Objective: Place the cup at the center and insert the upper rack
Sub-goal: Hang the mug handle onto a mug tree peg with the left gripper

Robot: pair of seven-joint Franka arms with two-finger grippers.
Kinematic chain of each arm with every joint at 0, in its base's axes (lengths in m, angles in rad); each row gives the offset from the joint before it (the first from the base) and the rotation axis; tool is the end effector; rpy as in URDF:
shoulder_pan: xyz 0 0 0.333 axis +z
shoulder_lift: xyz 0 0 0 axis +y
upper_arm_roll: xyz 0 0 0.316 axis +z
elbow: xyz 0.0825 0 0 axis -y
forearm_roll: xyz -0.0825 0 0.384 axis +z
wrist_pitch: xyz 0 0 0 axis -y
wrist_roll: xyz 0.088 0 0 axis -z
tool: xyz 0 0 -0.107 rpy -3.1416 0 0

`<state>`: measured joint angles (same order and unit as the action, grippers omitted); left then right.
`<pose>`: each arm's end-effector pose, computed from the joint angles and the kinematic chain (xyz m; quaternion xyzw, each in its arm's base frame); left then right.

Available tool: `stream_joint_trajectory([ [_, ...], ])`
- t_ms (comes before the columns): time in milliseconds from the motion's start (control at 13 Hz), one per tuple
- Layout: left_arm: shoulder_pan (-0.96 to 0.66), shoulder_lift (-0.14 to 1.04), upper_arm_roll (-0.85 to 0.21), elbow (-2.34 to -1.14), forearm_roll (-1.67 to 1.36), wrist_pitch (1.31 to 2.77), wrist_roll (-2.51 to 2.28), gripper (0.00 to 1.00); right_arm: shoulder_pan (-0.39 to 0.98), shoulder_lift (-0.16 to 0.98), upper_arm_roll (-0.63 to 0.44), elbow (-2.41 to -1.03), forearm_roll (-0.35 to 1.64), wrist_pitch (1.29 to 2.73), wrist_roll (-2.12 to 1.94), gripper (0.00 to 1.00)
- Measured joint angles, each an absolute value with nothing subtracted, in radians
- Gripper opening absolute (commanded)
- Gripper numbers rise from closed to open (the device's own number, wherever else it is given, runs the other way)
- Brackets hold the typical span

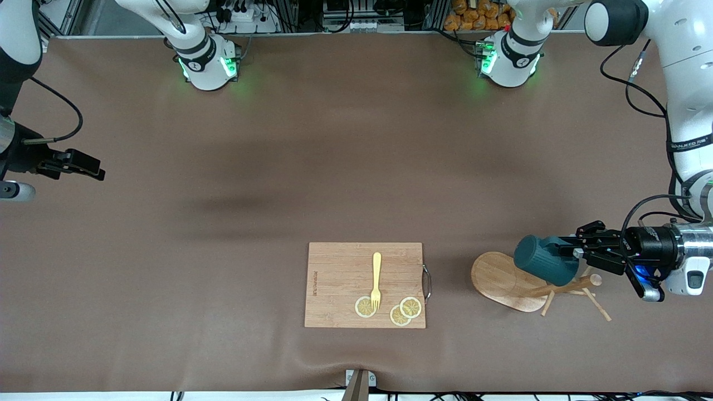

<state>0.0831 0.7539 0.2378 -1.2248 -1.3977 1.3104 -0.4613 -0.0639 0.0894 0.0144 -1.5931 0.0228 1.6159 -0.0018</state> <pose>0.7156 0.0513 0.3767 0.7030 0.3312 -0.2994 0.5536 0.5813 -0.0268 0.5670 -0.9991 0.0247 0.0330 0.0129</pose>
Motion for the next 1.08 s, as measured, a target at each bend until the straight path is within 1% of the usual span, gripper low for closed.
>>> stream_joint_trajectory([
  [309, 0.091, 0.776, 0.239, -1.23, -1.398, 1.31, -0.414, 0.0, -0.064, 0.089, 0.02, -1.593, 0.023, 1.616, -0.002, 1.0],
  [772, 0.112, 0.779, 0.255, -1.232, -1.397, 1.309, -0.396, 0.0, -0.064, 0.089, 0.023, -1.594, 0.023, 1.616, -0.002, 1.0],
  [849, 0.111, 0.779, 0.255, -1.234, -1.397, 1.309, -0.39, 0.04, -0.064, 0.089, 0.023, -1.595, 0.023, 1.616, -0.002, 1.0],
  [926, 0.111, 0.78, 0.255, -1.236, -1.397, 1.309, -0.387, 0.59, -0.064, 0.089, 0.023, -1.595, 0.023, 1.616, -0.002, 1.0],
  [1003, 0.111, 0.78, 0.255, -1.237, -1.397, 1.309, -0.385, 0.72, -0.064, 0.089, 0.024, -1.595, 0.023, 1.616, -0.003, 1.0],
  [1081, 0.111, 0.78, 0.255, -1.238, -1.397, 1.308, -0.384, 1.0, -0.063, 0.09, 0.025, -1.595, 0.023, 1.616, -0.003, 1.0],
])
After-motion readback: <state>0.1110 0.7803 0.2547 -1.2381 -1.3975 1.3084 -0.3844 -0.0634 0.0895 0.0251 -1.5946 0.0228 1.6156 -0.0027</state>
